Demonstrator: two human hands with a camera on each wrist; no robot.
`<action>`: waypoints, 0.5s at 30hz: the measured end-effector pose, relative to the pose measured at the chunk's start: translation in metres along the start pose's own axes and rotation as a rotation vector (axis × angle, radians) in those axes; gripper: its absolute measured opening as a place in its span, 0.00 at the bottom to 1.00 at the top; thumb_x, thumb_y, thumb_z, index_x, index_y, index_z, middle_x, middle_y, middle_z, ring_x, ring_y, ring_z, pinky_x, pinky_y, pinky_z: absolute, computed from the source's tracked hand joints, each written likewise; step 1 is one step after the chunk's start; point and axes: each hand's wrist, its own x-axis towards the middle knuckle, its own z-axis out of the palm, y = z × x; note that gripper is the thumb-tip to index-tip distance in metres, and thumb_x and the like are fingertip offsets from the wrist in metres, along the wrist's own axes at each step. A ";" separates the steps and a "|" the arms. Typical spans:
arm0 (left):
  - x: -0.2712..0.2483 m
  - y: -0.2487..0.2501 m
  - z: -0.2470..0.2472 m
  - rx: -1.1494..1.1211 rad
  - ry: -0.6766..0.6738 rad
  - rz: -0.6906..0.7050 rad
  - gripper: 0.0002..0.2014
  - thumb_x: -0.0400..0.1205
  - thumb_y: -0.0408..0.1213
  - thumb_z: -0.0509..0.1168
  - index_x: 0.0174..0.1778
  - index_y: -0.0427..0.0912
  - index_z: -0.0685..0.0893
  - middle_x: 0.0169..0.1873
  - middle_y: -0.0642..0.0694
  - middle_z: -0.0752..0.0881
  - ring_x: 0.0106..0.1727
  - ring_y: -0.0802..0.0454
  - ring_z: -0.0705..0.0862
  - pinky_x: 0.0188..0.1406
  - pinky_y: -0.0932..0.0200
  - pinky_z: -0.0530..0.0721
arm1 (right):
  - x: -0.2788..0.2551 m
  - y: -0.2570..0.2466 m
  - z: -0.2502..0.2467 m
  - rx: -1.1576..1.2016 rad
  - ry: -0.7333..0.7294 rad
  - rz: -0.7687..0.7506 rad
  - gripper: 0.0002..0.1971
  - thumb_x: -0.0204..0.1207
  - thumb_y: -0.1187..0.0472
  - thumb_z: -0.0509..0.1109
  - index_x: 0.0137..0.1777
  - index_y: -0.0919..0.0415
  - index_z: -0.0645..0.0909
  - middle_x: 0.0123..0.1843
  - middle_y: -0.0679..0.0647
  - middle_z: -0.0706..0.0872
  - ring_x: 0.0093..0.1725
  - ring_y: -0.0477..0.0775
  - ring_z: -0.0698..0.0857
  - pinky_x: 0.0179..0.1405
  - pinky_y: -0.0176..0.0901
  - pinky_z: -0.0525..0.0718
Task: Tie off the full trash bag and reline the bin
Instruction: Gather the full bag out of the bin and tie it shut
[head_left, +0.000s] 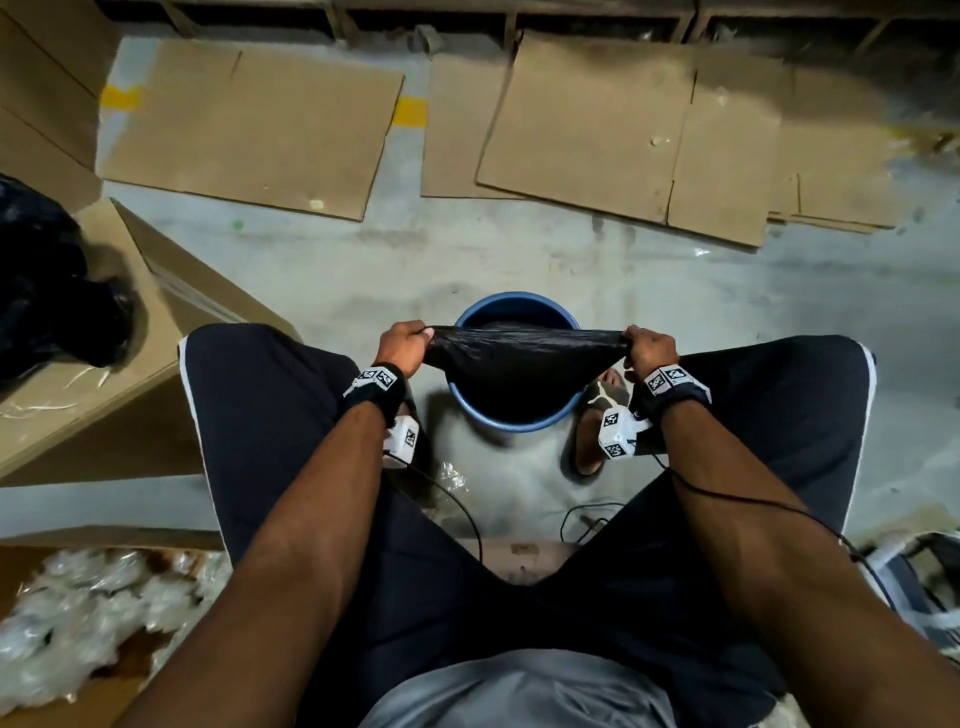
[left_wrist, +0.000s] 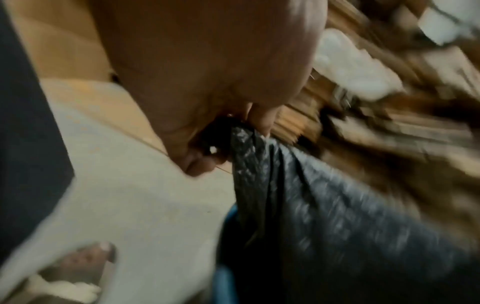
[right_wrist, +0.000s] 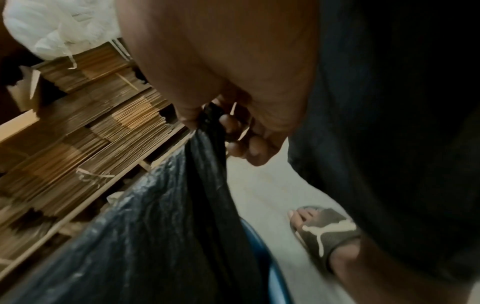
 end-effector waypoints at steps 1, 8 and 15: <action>0.003 0.002 0.004 -0.140 -0.023 -0.083 0.08 0.84 0.36 0.63 0.42 0.41 0.86 0.42 0.38 0.86 0.46 0.43 0.80 0.41 0.58 0.75 | 0.003 0.003 0.001 0.017 -0.001 0.029 0.14 0.70 0.51 0.68 0.38 0.62 0.87 0.49 0.72 0.90 0.41 0.69 0.86 0.48 0.60 0.87; 0.004 0.007 0.008 -1.004 -0.068 -0.407 0.19 0.81 0.21 0.52 0.51 0.35 0.88 0.30 0.43 0.74 0.19 0.56 0.66 0.14 0.69 0.61 | -0.012 -0.014 -0.003 0.375 -0.065 0.214 0.07 0.81 0.67 0.68 0.57 0.64 0.83 0.32 0.62 0.78 0.23 0.56 0.74 0.15 0.36 0.74; 0.001 0.007 0.001 -1.321 -0.111 -0.443 0.26 0.61 0.25 0.53 0.51 0.25 0.87 0.52 0.34 0.85 0.42 0.46 0.79 0.30 0.64 0.81 | -0.025 -0.017 -0.011 0.549 -0.204 0.238 0.16 0.80 0.71 0.57 0.47 0.62 0.88 0.38 0.60 0.82 0.29 0.52 0.78 0.20 0.34 0.80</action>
